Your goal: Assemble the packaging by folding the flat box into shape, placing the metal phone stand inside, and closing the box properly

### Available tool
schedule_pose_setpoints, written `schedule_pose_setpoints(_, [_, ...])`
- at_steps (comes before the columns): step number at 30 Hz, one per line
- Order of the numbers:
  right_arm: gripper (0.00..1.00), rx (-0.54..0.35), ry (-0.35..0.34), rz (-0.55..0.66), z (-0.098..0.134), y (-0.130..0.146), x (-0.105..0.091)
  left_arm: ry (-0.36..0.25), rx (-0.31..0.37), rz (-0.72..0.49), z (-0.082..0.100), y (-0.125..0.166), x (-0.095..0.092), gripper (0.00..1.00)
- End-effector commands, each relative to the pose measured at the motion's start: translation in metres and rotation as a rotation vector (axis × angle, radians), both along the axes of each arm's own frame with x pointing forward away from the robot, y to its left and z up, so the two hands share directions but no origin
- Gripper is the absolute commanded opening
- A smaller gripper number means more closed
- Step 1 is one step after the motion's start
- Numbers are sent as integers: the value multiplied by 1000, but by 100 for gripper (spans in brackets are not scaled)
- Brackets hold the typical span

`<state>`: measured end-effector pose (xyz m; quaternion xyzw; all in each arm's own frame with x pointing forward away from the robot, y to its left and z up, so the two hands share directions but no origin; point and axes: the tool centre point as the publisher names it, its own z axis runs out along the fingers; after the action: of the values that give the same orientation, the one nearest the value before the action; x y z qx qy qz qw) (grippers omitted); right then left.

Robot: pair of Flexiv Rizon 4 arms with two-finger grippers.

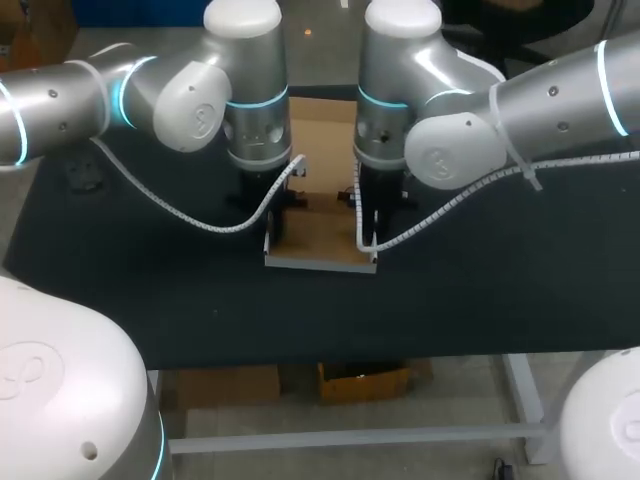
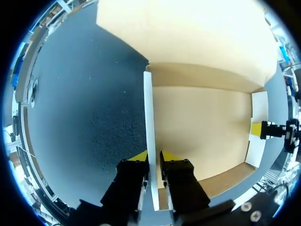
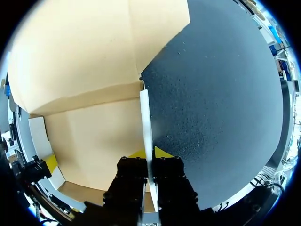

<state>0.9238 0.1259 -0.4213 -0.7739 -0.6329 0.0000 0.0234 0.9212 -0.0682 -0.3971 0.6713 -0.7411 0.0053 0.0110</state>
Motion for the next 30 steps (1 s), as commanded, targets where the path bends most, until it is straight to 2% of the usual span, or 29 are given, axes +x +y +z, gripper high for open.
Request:
schedule_pose_setpoints(1, [0, -12, 2, -3, -9, 10, 0, -31, -11, -11, 10, -4, -8, 42])
schedule_pose_setpoints(4, [0, -16, 0, -5, -8, 10, -1, -34, -38, -28, 15, -3, -9, 63])
schedule_pose_setpoints(6, [0, -27, -5, -9, -6, 11, -2, -37, -56, -42, 19, -2, -10, 92])
schedule_pose_setpoints(7, [0, -28, -6, -9, -5, 11, -2, -41, -70, -53, 20, -1, -11, 100])
schedule_pose_setpoints(15, [0, -59, -18, -23, 1, 8, -5, -63, -120, -110, 35, 8, -17, 100])
schedule_pose_setpoints(23, [0, -78, -15, -27, 3, -1, -11, -117, -181, -226, 57, 25, -23, 100])
schedule_pose_setpoints(30, [0, -41, -6, 42, 3, -9, -13, -146, -201, -327, 69, 34, -24, 100])
